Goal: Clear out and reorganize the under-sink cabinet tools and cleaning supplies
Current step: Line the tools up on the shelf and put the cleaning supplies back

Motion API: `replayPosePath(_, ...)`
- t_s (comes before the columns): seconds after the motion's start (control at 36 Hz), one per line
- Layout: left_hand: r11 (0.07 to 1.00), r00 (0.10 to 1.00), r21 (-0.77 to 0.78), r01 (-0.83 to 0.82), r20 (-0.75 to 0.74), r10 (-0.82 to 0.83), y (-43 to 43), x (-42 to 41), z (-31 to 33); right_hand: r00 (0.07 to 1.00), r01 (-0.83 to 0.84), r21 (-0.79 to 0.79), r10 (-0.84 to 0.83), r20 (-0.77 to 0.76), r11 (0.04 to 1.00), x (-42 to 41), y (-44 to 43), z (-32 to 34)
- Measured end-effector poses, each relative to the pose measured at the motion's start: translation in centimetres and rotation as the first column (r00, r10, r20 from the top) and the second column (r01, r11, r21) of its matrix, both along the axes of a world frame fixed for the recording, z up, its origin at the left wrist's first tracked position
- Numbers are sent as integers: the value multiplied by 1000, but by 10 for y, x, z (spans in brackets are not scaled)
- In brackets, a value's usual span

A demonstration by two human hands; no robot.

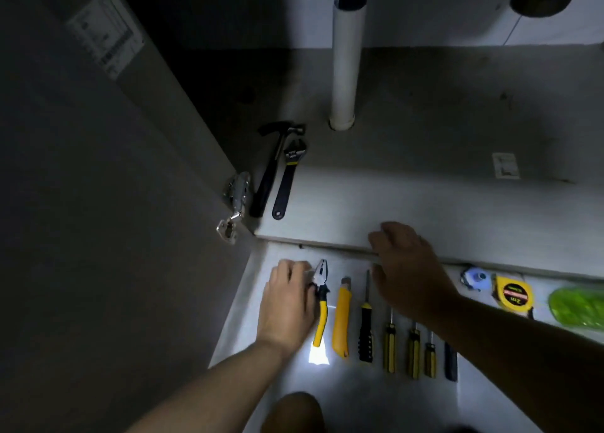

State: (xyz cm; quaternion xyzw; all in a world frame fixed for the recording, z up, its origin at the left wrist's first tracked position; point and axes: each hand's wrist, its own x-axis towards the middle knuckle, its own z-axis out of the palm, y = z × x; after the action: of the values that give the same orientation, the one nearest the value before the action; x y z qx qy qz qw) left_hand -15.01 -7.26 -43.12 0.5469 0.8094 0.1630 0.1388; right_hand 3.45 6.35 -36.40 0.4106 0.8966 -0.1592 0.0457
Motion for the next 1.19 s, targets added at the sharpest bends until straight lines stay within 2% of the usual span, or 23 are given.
replayPosePath(0.06,990,994,-124,-68,81,79,-16,6,-15,995,-79,24,80,-60,997,-3,-14,2)
replayPosePath(0.08,980,989,-177,-94,100,113,-20,8,-21,993,-106,-29,104,-51,994,-5,-21,2)
replayPosePath(0.19,953,974,-270,-136,138,179,-25,17,-31,994,-26,-430,69,84,903,-15,-45,-9)
replayPosePath(0.25,950,972,-279,-142,143,187,-23,19,-32,991,33,-490,37,132,871,-20,-55,-20)
replayPosePath(0.33,950,976,-289,-120,142,167,-20,18,-34,984,157,-508,-90,155,847,-28,-67,-36)
replayPosePath(0.47,940,984,-315,-135,71,165,-22,21,-33,949,316,-428,-283,142,847,-44,-87,-55)
replayPosePath(0.61,928,976,-331,-173,68,206,-30,13,-29,916,399,-348,-353,188,849,-57,-100,-76)
replayPosePath(0.75,927,971,-313,-205,57,233,-46,6,-27,884,464,-297,-418,208,834,-67,-108,-89)
replayPosePath(0.86,946,970,-257,-199,88,228,-53,10,-23,895,442,-364,-429,120,820,-65,-110,-86)
replayPosePath(1.03,969,959,-103,-223,153,237,-49,15,-1,960,240,-447,-278,-19,862,-42,-79,-55)
replayPosePath(1.11,972,957,6,-235,176,231,-40,15,17,978,116,-536,-190,-86,836,-30,-64,-28)
replayPosePath(1.19,957,950,116,-265,200,239,-20,12,41,961,84,-522,-207,-182,849,-25,-52,1)
